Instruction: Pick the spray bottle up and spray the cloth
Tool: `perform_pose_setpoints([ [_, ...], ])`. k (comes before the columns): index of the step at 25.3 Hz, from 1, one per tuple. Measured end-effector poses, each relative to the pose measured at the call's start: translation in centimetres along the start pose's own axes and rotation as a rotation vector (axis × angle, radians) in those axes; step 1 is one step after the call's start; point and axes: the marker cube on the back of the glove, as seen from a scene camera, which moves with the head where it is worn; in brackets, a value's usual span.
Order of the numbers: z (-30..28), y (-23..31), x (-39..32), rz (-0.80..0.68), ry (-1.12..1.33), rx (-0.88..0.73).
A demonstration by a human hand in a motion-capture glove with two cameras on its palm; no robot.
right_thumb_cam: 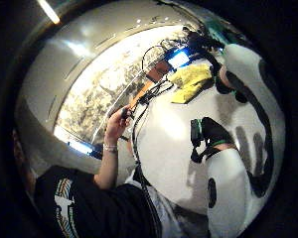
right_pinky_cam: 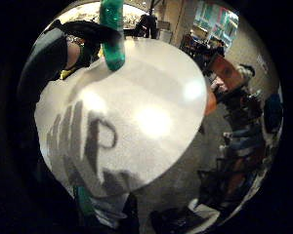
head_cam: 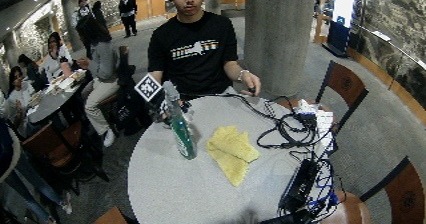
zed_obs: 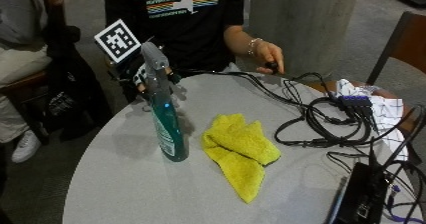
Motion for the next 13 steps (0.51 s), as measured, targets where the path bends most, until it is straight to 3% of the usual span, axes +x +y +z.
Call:
perform_pose_setpoints([
  [13,-2.6,-0.6,-3.0,-0.048,0.073,-0.083],
])
